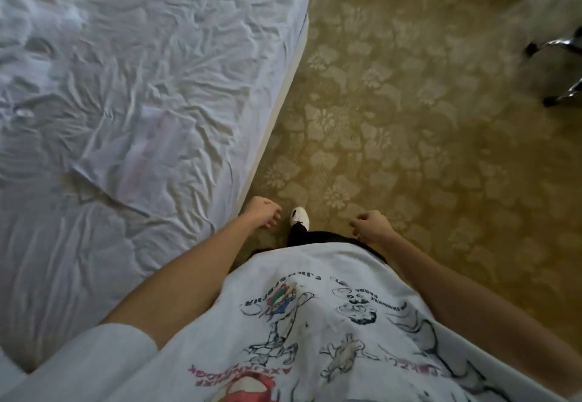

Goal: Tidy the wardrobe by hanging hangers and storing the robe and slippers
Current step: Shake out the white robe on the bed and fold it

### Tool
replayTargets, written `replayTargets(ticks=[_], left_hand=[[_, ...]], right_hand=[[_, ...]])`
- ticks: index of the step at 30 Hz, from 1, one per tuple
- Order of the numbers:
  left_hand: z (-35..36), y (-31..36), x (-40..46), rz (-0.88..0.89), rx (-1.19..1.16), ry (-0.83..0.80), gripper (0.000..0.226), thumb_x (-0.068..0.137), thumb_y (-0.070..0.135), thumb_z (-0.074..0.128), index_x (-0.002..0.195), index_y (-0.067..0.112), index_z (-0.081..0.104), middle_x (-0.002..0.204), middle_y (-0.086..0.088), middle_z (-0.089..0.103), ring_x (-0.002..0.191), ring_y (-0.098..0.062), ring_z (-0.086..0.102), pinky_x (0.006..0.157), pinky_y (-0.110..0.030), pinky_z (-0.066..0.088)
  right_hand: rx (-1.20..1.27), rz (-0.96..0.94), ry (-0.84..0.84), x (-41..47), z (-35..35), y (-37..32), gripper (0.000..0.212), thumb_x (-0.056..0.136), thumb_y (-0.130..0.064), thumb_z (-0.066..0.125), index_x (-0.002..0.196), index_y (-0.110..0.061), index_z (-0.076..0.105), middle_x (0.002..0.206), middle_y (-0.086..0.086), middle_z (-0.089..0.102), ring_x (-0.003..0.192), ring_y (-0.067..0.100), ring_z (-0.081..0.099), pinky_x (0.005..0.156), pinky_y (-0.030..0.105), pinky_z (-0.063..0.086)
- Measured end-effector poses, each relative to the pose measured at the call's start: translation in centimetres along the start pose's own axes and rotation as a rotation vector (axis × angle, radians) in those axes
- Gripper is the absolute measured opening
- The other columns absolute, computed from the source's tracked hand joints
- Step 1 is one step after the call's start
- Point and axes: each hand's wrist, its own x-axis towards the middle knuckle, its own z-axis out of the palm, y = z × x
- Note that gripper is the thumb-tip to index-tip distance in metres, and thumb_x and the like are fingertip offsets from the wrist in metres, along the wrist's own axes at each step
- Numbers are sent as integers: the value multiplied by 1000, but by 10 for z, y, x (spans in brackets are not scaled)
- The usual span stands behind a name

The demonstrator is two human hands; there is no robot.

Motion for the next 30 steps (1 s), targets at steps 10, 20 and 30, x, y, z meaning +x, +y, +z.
replayTargets(ticks=[10,20,30], left_hand=[[-118,87,94,-179,-308,197,18,96,13,57,90,1,69,77,-11,67,60,-19,58,58,-27,49],[-200,170,207,-359,-719,277,12,94,11,58,91,3,66,77,-11,64,51,-16,53,46,-22,44],[-285,310,292,-354,-893,317,17,91,15,60,93,1,69,77,-9,69,60,-20,59,55,-28,49]], right_hand=[[-198,-307,-183,125,-68,-274,21,97,-19,56,101,-5,70,80,3,67,61,11,61,52,20,48],[-563,-431,-326,265,-118,-472,23,96,-20,57,98,-2,71,91,14,74,66,18,64,61,28,54],[-810,-434,-303,401,-216,-613,20,96,-16,58,94,-1,72,77,8,71,60,19,64,60,33,56]])
